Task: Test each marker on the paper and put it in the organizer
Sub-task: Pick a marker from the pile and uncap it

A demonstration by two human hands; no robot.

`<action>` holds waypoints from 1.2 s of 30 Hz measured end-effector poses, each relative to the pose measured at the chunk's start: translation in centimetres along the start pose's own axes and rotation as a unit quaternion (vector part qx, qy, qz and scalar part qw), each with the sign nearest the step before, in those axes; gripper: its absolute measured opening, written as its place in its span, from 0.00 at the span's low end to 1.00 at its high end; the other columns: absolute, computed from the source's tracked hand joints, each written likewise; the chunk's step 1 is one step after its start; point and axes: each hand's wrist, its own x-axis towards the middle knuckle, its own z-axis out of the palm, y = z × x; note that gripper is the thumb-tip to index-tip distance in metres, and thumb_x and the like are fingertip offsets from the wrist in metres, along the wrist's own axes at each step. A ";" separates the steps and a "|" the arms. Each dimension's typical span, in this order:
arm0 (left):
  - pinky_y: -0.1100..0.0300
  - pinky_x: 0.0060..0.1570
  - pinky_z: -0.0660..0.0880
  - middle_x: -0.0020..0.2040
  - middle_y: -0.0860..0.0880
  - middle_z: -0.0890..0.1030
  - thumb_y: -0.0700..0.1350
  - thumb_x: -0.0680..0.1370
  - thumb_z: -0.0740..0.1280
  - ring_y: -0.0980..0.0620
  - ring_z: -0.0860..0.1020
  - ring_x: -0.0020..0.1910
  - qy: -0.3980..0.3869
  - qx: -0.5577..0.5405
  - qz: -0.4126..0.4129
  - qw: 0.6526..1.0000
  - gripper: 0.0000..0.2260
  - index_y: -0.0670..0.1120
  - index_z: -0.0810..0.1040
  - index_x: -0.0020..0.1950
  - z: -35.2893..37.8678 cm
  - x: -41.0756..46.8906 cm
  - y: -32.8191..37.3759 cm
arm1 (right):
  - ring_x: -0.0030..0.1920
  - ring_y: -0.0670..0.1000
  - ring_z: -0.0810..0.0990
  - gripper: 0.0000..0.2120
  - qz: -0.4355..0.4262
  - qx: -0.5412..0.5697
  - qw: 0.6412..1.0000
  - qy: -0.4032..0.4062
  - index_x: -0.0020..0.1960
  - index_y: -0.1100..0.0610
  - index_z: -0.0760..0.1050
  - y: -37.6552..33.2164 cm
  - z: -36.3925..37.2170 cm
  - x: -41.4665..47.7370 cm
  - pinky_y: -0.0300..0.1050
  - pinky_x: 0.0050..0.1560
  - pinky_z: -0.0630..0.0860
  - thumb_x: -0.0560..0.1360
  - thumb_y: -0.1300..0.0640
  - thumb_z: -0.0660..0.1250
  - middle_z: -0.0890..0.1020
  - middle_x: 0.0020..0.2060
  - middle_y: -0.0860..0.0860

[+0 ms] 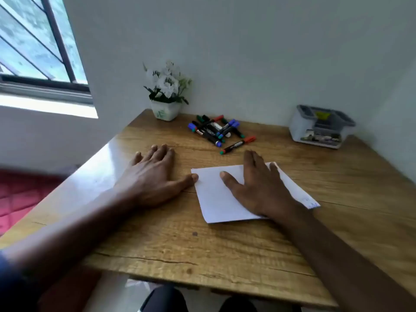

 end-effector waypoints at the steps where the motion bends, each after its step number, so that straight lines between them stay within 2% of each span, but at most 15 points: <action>1: 0.47 0.79 0.44 0.83 0.51 0.45 0.84 0.63 0.38 0.53 0.43 0.81 0.001 0.001 0.008 1.000 0.57 0.51 0.46 0.83 -0.1 -0.2 0.1 | 0.82 0.51 0.45 0.46 -0.005 0.009 1.000 0.003 0.82 0.56 0.41 -0.1 -0.1 -0.3 0.57 0.80 0.41 0.77 0.28 0.48 0.46 0.83 0.51; 4: 0.45 0.79 0.46 0.83 0.50 0.48 0.84 0.61 0.39 0.51 0.46 0.82 -0.003 0.013 0.009 1.000 0.58 0.50 0.48 0.83 -0.3 -0.3 0.2 | 0.81 0.54 0.52 0.46 -0.001 0.027 1.000 -0.014 0.82 0.54 0.45 -0.4 -1.0 -0.5 0.58 0.80 0.50 0.76 0.27 0.54 0.51 0.82 0.51; 8: 0.44 0.79 0.47 0.83 0.49 0.48 0.83 0.61 0.39 0.50 0.47 0.82 -0.007 0.021 0.013 1.000 0.58 0.50 0.48 0.83 -0.3 -0.2 0.4 | 0.77 0.55 0.64 0.36 -0.061 0.028 0.994 0.084 0.81 0.51 0.57 -0.5 -3.3 1.3 0.54 0.73 0.66 0.78 0.40 0.64 0.64 0.79 0.52; 11: 0.43 0.79 0.47 0.83 0.49 0.48 0.83 0.60 0.38 0.49 0.47 0.82 -0.010 0.027 0.011 1.000 0.59 0.49 0.48 0.83 -0.4 -0.3 0.5 | 0.66 0.56 0.75 0.24 -0.108 -0.053 0.983 0.137 0.74 0.52 0.70 -0.9 -5.3 4.2 0.47 0.56 0.71 0.77 0.53 0.64 0.77 0.67 0.53; 13: 0.43 0.78 0.47 0.83 0.49 0.48 0.83 0.59 0.37 0.50 0.47 0.82 -0.011 0.031 0.011 0.999 0.59 0.49 0.48 0.83 -0.4 -0.3 0.5 | 0.60 0.58 0.78 0.20 -0.115 -0.087 0.983 0.115 0.68 0.52 0.75 -1.1 -6.1 5.9 0.47 0.49 0.73 0.76 0.58 0.65 0.81 0.59 0.54; 16: 0.42 0.78 0.48 0.83 0.48 0.49 0.83 0.60 0.37 0.49 0.48 0.82 -0.004 0.031 0.016 0.999 0.59 0.49 0.48 0.83 -0.5 -0.3 0.4 | 0.55 0.57 0.81 0.19 -0.131 -0.157 0.978 0.037 0.66 0.50 0.77 -0.9 -6.2 7.4 0.46 0.41 0.74 0.75 0.54 0.69 0.82 0.54 0.53; 19: 0.42 0.78 0.49 0.83 0.48 0.48 0.82 0.60 0.37 0.49 0.48 0.82 -0.008 0.032 0.020 0.999 0.59 0.49 0.48 0.83 -0.6 -0.4 0.3 | 0.58 0.55 0.80 0.22 -0.137 -0.208 0.969 -0.012 0.69 0.48 0.74 -0.5 -5.5 8.2 0.39 0.36 0.64 0.76 0.59 0.67 0.80 0.61 0.52; 23: 0.41 0.78 0.49 0.83 0.47 0.49 0.82 0.60 0.38 0.49 0.48 0.82 -0.010 0.020 0.021 1.000 0.59 0.48 0.49 0.83 -0.8 -0.4 0.4 | 0.59 0.54 0.78 0.21 -0.186 -0.235 0.954 0.030 0.69 0.46 0.75 0.5 -5.0 8.7 0.36 0.34 0.62 0.77 0.58 0.65 0.77 0.62 0.50; 25: 0.40 0.78 0.50 0.83 0.47 0.50 0.82 0.60 0.39 0.50 0.49 0.82 -0.004 0.010 0.026 1.000 0.58 0.48 0.50 0.83 -0.9 -0.5 0.3 | 0.58 0.55 0.78 0.19 -0.187 -0.212 0.958 0.052 0.67 0.47 0.76 1.0 -5.4 8.5 0.42 0.41 0.73 0.76 0.54 0.66 0.77 0.58 0.51; 26: 0.39 0.78 0.50 0.83 0.48 0.50 0.82 0.61 0.41 0.50 0.49 0.82 0.000 0.001 0.030 1.000 0.57 0.49 0.51 0.83 -1.0 -0.5 0.3 | 0.56 0.55 0.78 0.17 -0.188 -0.181 0.962 0.076 0.63 0.49 0.78 1.1 -5.7 8.2 0.46 0.45 0.75 0.75 0.55 0.66 0.78 0.54 0.51; 28: 0.40 0.78 0.51 0.83 0.49 0.51 0.82 0.63 0.45 0.51 0.51 0.81 0.031 -0.031 0.043 0.998 0.54 0.53 0.51 0.83 -1.0 -0.7 0.2 | 0.51 0.54 0.80 0.12 -0.189 -0.056 0.968 0.153 0.55 0.51 0.81 0.9 -6.0 7.2 0.50 0.47 0.78 0.71 0.56 0.70 0.81 0.46 0.49; 31: 0.43 0.75 0.61 0.81 0.53 0.59 0.80 0.68 0.52 0.51 0.62 0.78 0.130 -0.097 0.099 0.982 0.46 0.58 0.54 0.81 -1.3 -1.1 0.4 | 0.43 0.47 0.84 0.07 -0.151 0.213 0.936 0.234 0.46 0.52 0.82 -0.2 -6.0 5.4 0.43 0.43 0.80 0.70 0.55 0.76 0.85 0.39 0.47; 32: 0.45 0.72 0.66 0.80 0.54 0.63 0.78 0.70 0.55 0.52 0.66 0.75 0.155 -0.129 0.126 0.971 0.42 0.59 0.55 0.80 -1.4 -1.4 0.5 | 0.41 0.46 0.84 0.07 -0.134 0.326 0.911 0.212 0.46 0.53 0.82 -0.8 -5.8 4.6 0.41 0.42 0.80 0.70 0.55 0.78 0.86 0.39 0.50; 34: 0.49 0.65 0.75 0.75 0.54 0.70 0.72 0.73 0.62 0.55 0.72 0.70 0.181 -0.195 0.179 0.947 0.37 0.60 0.58 0.78 -1.7 -1.7 0.8 | 0.41 0.49 0.85 0.12 -0.110 0.552 0.820 0.106 0.49 0.59 0.82 -2.1 -5.1 3.3 0.42 0.41 0.81 0.70 0.55 0.79 0.88 0.42 0.55; 36: 0.55 0.56 0.80 0.68 0.55 0.77 0.65 0.74 0.67 0.61 0.78 0.62 0.187 -0.238 0.221 0.927 0.32 0.60 0.62 0.76 -1.8 -1.9 1.1 | 0.40 0.52 0.86 0.15 -0.084 0.664 0.743 0.020 0.51 0.59 0.83 -3.1 -3.6 2.5 0.43 0.39 0.81 0.67 0.53 0.78 0.88 0.43 0.56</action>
